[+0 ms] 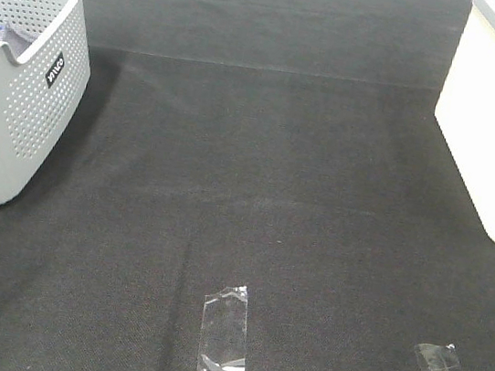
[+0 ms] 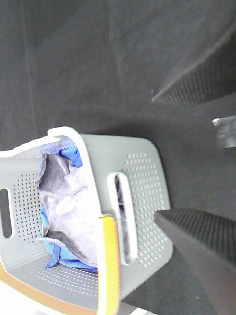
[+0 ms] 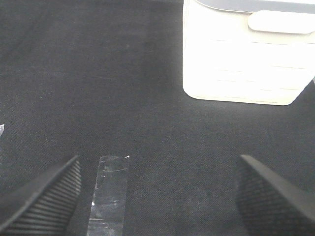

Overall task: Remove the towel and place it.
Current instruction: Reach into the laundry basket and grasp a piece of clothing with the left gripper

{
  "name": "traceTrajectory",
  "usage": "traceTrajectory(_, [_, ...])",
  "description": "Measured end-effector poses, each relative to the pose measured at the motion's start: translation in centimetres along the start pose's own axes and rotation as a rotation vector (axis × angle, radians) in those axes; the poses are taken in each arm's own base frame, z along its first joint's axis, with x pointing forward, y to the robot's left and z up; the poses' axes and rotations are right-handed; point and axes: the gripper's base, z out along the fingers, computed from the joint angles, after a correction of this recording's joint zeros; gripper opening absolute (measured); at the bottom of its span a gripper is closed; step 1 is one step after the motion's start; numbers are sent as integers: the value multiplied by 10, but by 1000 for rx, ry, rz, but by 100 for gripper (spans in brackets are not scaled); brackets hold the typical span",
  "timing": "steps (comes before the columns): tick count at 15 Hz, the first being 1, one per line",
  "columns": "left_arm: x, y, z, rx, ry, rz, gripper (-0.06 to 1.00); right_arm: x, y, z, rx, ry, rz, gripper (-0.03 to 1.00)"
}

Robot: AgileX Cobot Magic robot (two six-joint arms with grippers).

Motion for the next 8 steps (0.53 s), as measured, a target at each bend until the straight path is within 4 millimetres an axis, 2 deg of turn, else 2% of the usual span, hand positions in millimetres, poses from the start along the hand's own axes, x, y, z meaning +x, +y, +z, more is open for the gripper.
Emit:
traceTrajectory(2, [-19,3,28,-21,39,25,57,0,0,0,0,0,0,79])
traceTrajectory(4, [-55,5,57,-27,62,38,57,0,0,0,0,0,0,79])
traceTrajectory(5, [-55,5,57,-27,62,38,57,0,0,0,0,0,0,79])
traceTrajectory(6, [-85,6,88,-28,113,12,57,0,0,0,0,0,0,79])
traceTrajectory(7, [-85,6,88,-28,113,12,57,0,0,0,0,0,0,79])
traceTrajectory(8, [-98,7,103,-30,133,-17,57,0,0,0,0,0,0,79])
